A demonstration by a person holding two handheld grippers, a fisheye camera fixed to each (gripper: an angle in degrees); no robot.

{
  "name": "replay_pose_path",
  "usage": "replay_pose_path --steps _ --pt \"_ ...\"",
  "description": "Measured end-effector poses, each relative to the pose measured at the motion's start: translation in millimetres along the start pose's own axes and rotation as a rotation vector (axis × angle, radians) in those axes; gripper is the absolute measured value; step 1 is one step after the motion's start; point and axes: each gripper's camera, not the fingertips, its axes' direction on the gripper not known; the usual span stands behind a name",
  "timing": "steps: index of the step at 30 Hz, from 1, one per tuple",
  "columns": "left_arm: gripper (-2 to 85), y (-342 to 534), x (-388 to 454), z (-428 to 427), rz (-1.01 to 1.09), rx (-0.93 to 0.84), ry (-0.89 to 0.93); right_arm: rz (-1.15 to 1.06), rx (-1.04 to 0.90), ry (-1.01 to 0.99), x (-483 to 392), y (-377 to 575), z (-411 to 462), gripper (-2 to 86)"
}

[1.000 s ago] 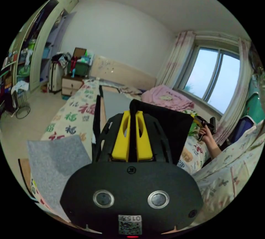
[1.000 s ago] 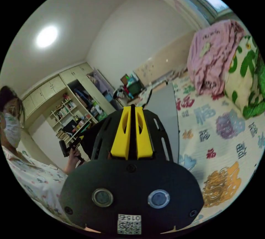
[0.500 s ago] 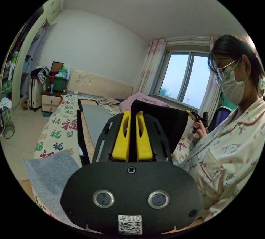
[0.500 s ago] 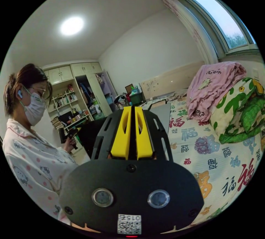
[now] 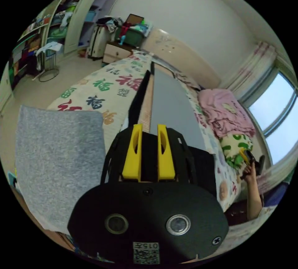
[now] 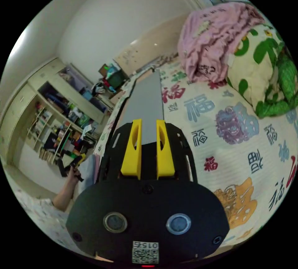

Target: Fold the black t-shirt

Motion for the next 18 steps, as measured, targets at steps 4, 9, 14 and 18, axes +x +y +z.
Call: replay_pose_path --steps 4,9,14,18 --pt "9.8 47.5 27.7 -20.3 0.148 -0.233 0.004 0.081 -0.197 0.042 57.8 64.5 10.2 10.3" --pt "10.9 124.9 44.6 -31.6 0.154 -0.471 -0.090 0.256 -0.414 0.072 127.4 195.9 13.1 13.2" --pt "10.9 176.2 75.3 -27.4 0.124 -0.541 -0.185 0.310 -0.451 0.113 143.1 248.7 11.2 13.3" --pt "9.2 198.7 96.2 -10.5 0.119 -0.598 -0.273 0.282 -0.530 0.140 151.6 261.8 10.6 10.4"
